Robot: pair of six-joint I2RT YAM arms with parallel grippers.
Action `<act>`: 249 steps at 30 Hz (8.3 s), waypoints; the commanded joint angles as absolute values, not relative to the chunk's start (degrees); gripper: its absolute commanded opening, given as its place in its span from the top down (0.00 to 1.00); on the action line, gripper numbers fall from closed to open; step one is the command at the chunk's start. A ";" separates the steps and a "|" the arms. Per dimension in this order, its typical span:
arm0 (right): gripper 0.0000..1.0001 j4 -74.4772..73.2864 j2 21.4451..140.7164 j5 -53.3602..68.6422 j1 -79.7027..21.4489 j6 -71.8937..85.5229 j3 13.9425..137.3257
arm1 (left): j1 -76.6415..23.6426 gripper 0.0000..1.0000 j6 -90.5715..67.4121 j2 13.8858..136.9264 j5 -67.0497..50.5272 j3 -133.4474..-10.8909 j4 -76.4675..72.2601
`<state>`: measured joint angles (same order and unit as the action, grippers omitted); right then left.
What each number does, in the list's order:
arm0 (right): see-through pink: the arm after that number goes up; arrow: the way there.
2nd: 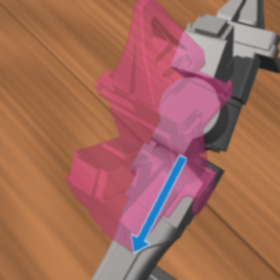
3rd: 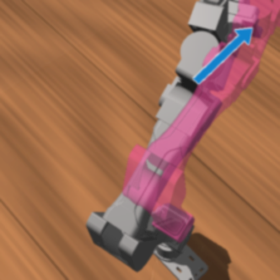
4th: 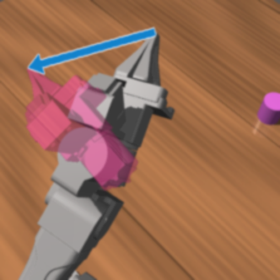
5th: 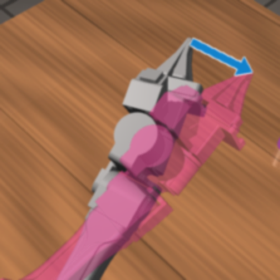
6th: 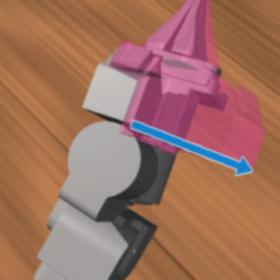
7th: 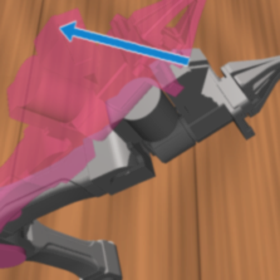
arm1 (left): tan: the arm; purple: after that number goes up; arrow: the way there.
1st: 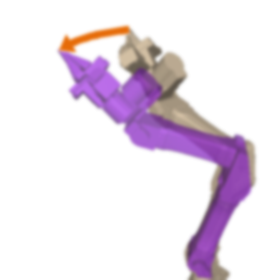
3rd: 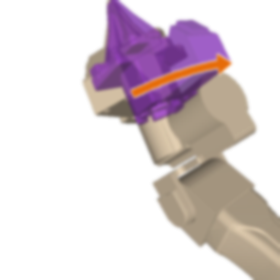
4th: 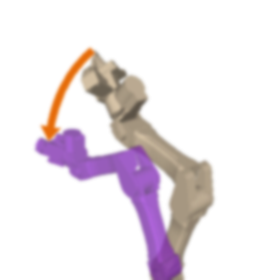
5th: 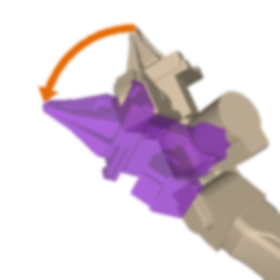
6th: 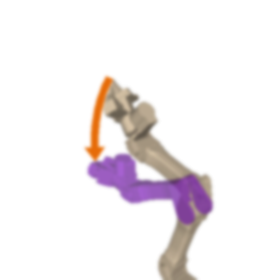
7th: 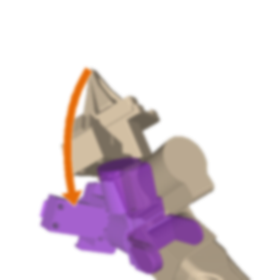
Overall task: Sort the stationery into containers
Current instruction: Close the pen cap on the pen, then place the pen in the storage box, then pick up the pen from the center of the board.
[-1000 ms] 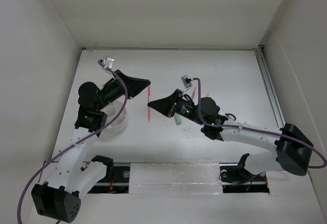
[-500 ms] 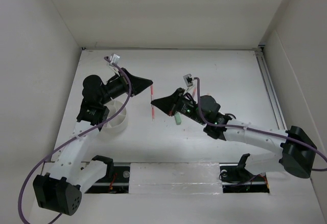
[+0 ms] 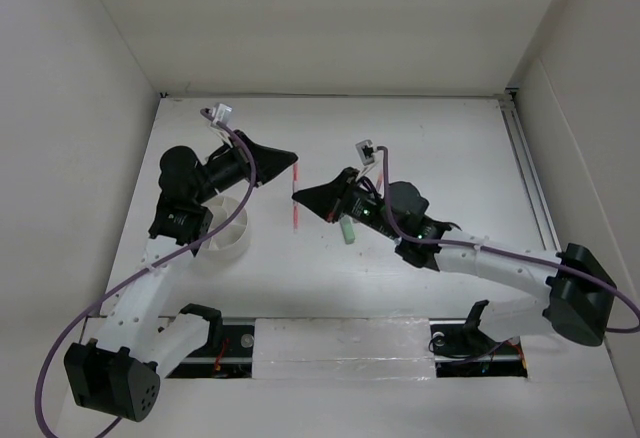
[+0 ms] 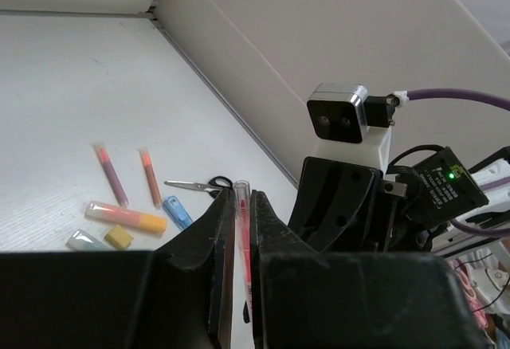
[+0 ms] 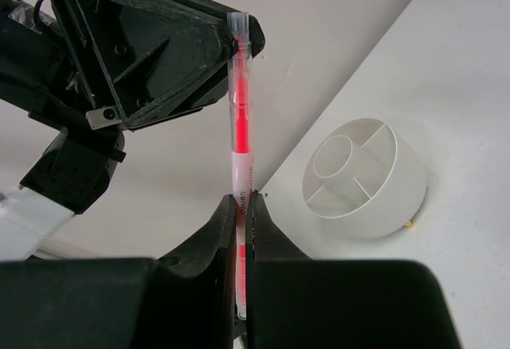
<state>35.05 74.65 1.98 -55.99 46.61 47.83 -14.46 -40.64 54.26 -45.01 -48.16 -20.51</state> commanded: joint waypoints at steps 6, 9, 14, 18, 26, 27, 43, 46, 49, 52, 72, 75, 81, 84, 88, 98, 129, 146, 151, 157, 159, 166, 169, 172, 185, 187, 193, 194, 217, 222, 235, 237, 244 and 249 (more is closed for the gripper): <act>1.00 44.38 74.36 1.05 -52.13 47.20 54.93 | -14.59 1.00 -37.62 54.23 -49.04 -49.13 -18.11; 1.00 44.38 74.36 1.58 -50.98 47.20 55.98 | -14.59 1.00 -37.62 54.23 -49.04 -49.13 -18.11; 1.00 44.38 74.97 3.25 -49.83 47.20 57.13 | -15.73 1.00 -36.39 54.76 -48.52 -49.66 -17.05; 1.00 45.09 76.20 3.86 -49.31 47.72 58.71 | -15.73 1.00 -36.39 54.76 -48.52 -49.66 -16.52; 1.00 45.09 76.82 4.39 -48.08 48.25 59.94 | -15.73 1.00 -35.86 54.76 -48.52 -49.66 -16.52; 1.00 45.09 76.82 4.39 -48.08 48.25 60.46 | -15.73 1.00 -35.86 54.76 -48.52 -49.66 -16.52; 1.00 46.23 76.29 7.47 -48.07 48.70 60.47 | -16.26 1.00 -37.35 53.61 -49.65 -49.66 -18.80; 1.00 45.62 76.29 6.33 -48.78 48.16 58.36 | -16.26 1.00 -37.88 53.61 -49.49 -49.66 -18.81; 1.00 46.14 76.29 6.33 -49.31 48.16 57.14 | -16.26 1.00 -38.40 52.48 -48.18 -49.05 -19.50; 1.00 46.14 76.29 6.85 -49.92 48.16 56.43 | -16.26 1.00 -39.02 51.24 -47.29 -48.52 -20.65; 1.00 43.34 75.23 7.47 -51.06 45.27 55.81 | -15.21 0.39 -40.08 51.16 -49.83 -47.38 -22.84; 1.00 42.80 75.23 8.00 -51.68 44.74 55.28 | -14.50 0.26 -40.87 49.75 -48.96 -46.76 -23.55; 1.00 41.48 74.18 8.86 -51.68 42.19 53.09 | -14.50 0.05 -39.81 47.64 -46.76 -46.76 -21.98; 1.00 40.96 74.18 11.41 -52.21 41.66 53.09 | -14.50 0.05 -39.20 47.64 -46.76 -46.76 -21.97; 1.00 40.96 74.18 13.26 -52.73 41.66 53.09 | -14.50 0.05 -39.20 47.64 -46.76 -46.76 -22.59; 1.00 40.43 75.32 16.52 -54.40 41.13 54.67 | -14.50 0.27 -39.20 49.31 -47.29 -46.76 -22.59; 0.00 30.33 62.77 12.83 -46.05 38.85 42.28 | -14.50 1.00 -35.58 52.03 14.15 -58.01 9.29; 0.00 14.24 46.42 17.84 -45.00 33.32 38.33 | -17.92 1.00 -55.44 48.60 57.73 -56.51 34.32; 0.00 13.10 43.16 18.45 -43.95 32.78 37.00 | -17.93 1.00 -64.06 51.76 58.97 -55.82 41.48; 0.00 13.10 42.63 20.13 -43.42 32.78 37.00 | -17.93 1.00 -68.98 53.09 62.22 -53.80 41.48; 0.00 12.57 42.63 20.82 -42.89 32.78 37.00 | -17.93 1.00 -69.52 53.09 63.54 -52.92 40.88; 0.00 12.57 43.15 22.06 -42.89 32.78 37.00 | -17.93 1.00 -64.26 50.45 64.07 -46.06 28.85; 0.00 12.57 42.54 22.06 -42.89 33.31 36.47 | -17.93 1.00 -59.25 49.04 64.07 -43.42 21.72; 0.00 12.57 42.54 22.06 -42.89 33.31 37.00 | -17.93 1.00 -57.14 49.65 64.07 -42.89 17.94; 0.00 12.57 45.53 22.59 -42.89 33.31 38.58 | -17.93 1.00 -54.85 53.26 64.60 -41.14 15.29; 0.00 12.57 45.53 22.59 -42.89 33.31 38.58 | -17.93 1.00 -54.84 53.26 64.60 -40.61 14.68; 0.00 12.57 45.53 22.06 -42.89 33.84 38.06 | -17.93 1.00 -53.17 52.03 62.85 -38.76 12.05; 0.00 12.57 45.53 21.54 -43.41 33.84 38.06 | -17.93 1.00 -52.22 52.03 62.84 -38.06 11.52; 0.00 15.46 43.33 17.58 -45.53 35.95 33.40 | -17.93 0.90 -45.53 47.64 54.93 -31.29 3.52; 0.00 16.08 42.80 17.05 -45.53 36.47 32.26 | -17.93 0.87 -44.65 46.49 53.88 -29.97 1.67; 0.00 16.08 41.66 16.52 -45.53 37.00 31.64 | -17.93 0.51 -42.81 44.92 50.28 -29.36 0.44; 0.00 16.08 41.66 16.52 -45.53 37.00 31.64 | -17.93 0.31 -42.80 43.35 49.58 -29.36 -0.09; 0.00 16.08 44.65 15.30 -45.53 36.47 32.26 | -19.59 0.00 -43.07 37.88 48.95 -28.13 0.61; 0.00 14.07 50.26 13.97 -45.53 35.87 35.32 | -23.81 0.00 -57.58 37.35 57.64 -33.21 15.08</act>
<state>12.62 48.16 15.79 -45.10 36.84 31.88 -22.15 -47.55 37.69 51.70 -29.34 6.07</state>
